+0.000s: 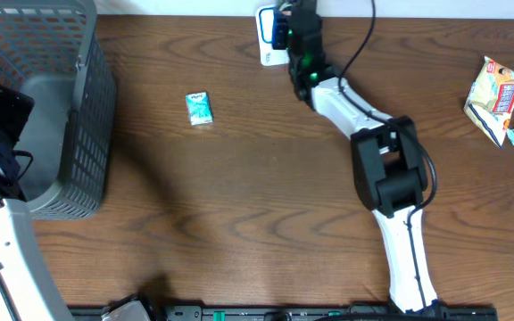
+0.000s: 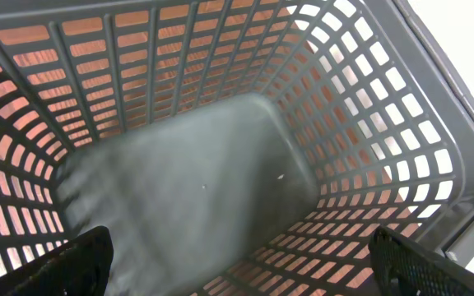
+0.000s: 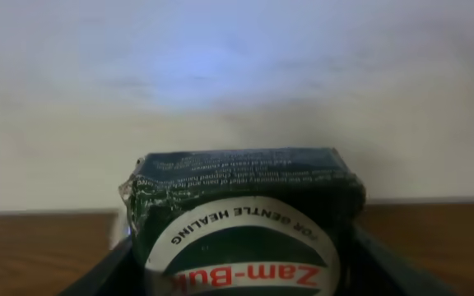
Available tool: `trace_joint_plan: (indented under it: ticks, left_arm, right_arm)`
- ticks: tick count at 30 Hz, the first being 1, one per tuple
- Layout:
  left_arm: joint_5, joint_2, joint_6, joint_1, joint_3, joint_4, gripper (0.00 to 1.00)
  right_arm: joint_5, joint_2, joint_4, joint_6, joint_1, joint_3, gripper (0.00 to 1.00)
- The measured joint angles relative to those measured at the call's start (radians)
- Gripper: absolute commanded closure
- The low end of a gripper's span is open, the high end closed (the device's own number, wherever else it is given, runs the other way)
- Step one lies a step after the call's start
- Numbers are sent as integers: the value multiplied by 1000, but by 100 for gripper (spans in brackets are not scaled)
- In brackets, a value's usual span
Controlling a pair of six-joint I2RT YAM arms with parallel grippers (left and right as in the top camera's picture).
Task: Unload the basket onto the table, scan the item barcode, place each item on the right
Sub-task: 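Hold the Zam-Buk tin up against the scanner face, right gripper, then carry the tin right and drop it at the table's right edge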
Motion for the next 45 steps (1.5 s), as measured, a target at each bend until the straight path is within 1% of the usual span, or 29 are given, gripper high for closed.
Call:
trace_joint_plan:
  ticks: [1,2,4,5,10,12,16,18,20,24,25,27,29,35,37,40,42,43,44,45]
  left_arm:
    - [0,0,0,0,0,-1,2]
    - [0,0,0,0,0,-1,2]
    - [0,0,0,0,0,1,1]
    - [0,0,0,0,0,0,2]
    - [0,0,-3,0,0,-1,2]
    - [0,0,-3,0,0,0,2]
    - [0,0,-3,0,0,-1,3]
    - [0,0,-3,0,0,0,2]
    - [0,0,-3,0,0,0,2]
    - [0,0,-3,0,0,0,2]
    - [0,0,-3,0,0,0,2]
    - [0,0,-3,0,0,0,2]
    - [0,0,-3,0,0,0,2]
    - [0,0,-3,0,0,0,2]
    - [0,0,-3,0,0,0,2]
    - [0,0,-3,0,0,0,2]
    - [0,0,-3,0,0,0,2]
    - [0,0,-3,0,0,0,2]
    - [0,0,-3,0,0,0,2]
    - [0,0,-3,0,0,0,2]
  right_arm:
    - [-2,-6,-18,0,-8,0,74]
    - [-1,-35,-91,0,-50,0,74]
    - [-1,-66,-154,0,-77,0,75]
    - [-2,-100,-222,0,-104,0,76]
    - [5,-231,-412,-1,-207,3,76]
    - [32,-300,-543,-5,-270,4,76]
    - [74,-345,-702,-34,-366,9,73]
    - [92,-345,-805,-64,-425,10,73]
    - [96,-342,-869,-79,-465,9,74]
    - [98,-338,-926,-94,-537,9,72]
    - [100,-333,-938,-97,-562,9,71]
    - [98,-324,-948,-100,-594,7,65]
    - [90,-315,-949,-103,-612,2,63]
    - [-6,-308,-906,-108,-630,-62,63]
    - [-27,-308,-880,-108,-630,-86,57]
    - [-42,-308,-835,-107,-630,-136,40]
    - [-47,-308,-812,-105,-630,-170,30]
    - [-49,-308,-809,-105,-630,-184,21]
    - [-49,-308,-808,-106,-630,-197,7]
    - [-52,-308,-806,-103,-630,-217,1]
